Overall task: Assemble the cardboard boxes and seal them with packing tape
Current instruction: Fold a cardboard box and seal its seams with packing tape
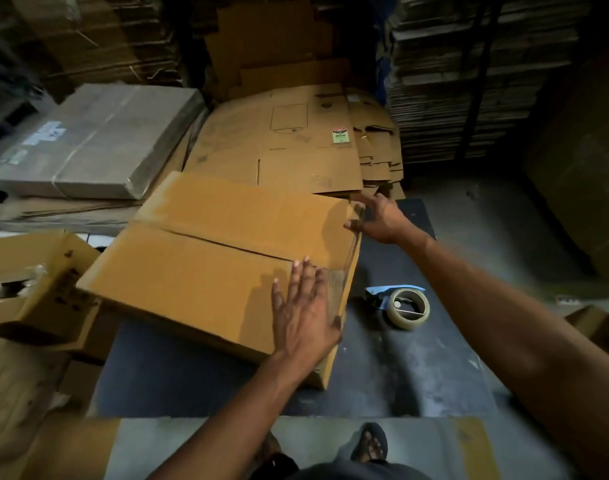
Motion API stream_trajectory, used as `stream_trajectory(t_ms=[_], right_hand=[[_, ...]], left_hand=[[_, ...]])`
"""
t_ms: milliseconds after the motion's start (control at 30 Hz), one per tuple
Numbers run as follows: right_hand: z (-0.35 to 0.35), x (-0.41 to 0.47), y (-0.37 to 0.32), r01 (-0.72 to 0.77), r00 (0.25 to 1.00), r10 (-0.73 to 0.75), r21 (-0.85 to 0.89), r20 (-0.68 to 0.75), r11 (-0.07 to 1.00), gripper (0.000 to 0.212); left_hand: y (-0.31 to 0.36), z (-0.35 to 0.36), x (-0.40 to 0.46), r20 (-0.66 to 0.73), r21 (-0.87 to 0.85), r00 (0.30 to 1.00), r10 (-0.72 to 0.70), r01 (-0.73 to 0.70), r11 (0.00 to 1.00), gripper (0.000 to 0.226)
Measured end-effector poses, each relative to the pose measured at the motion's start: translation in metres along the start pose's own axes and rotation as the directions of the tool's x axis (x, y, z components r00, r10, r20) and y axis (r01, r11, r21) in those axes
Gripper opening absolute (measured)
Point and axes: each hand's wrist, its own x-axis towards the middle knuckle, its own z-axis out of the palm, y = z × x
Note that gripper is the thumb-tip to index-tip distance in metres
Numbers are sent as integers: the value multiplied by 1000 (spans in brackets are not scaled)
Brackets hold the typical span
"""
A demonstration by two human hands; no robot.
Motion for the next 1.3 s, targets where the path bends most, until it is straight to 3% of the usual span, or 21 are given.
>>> stream_trajectory(t_ms=[100,233,333,433,533,633,733,800,867,1000,1133,1167,1200,1233,1267,1300], right_hand=[[7,-15,4,-40,997,40,-1,-67,999,67],[28,-44,15,-106,983,125,139,-138,985,73],[42,-65,17,-104,969,134,147,-209,984,75],[50,-82,35,-42,963,110,267,-247,963,66],[58,-91,69,-81,935,192,349,-297,934,65],[69,-86,114,-260,960,267,93,-80,961,54],[80,-83,141,-253,948,285,-207,143,945,68],[84,-82,143,-185,960,235,-288,152,940,65],[87,-81,142,-152,968,214,-382,127,912,49],[91,-81,142,-130,970,201,-409,135,903,22],[91,-103,146,-133,965,196,-322,174,937,23],[90,-110,145,-132,966,189,-291,176,948,22],[88,-117,142,-116,971,164,-258,175,959,21],[87,-124,139,-93,976,134,-222,173,971,20],[85,-132,134,-68,980,99,-179,171,981,21],[83,-139,128,-43,984,66,-142,167,989,23]], left_hand=[[-40,-6,2,18,28,1000,-9,9,1000,99],[-83,-17,8,42,-25,999,-23,24,999,95],[-89,-16,8,-71,-7,997,-42,41,999,91],[-74,-9,11,-143,-40,989,-28,22,999,86],[-65,9,16,-233,-56,972,-14,1,998,74],[-67,28,19,-352,-25,933,-72,68,997,70],[-66,36,20,-407,50,913,-18,41,998,62],[-65,36,21,-399,56,917,-12,38,998,57],[-64,38,20,-386,56,922,-27,52,997,56],[-60,37,18,-452,27,892,-11,27,999,59],[-24,46,-6,-643,-17,747,171,-238,971,32],[-12,57,-15,-600,-124,783,164,-293,948,24],[-1,65,-24,-492,-298,865,98,-274,914,21],[8,72,-29,-293,-505,955,-33,-125,854,26],[14,76,-31,-18,-657,984,-178,122,744,37],[18,77,-31,260,-732,921,-288,383,564,50]])
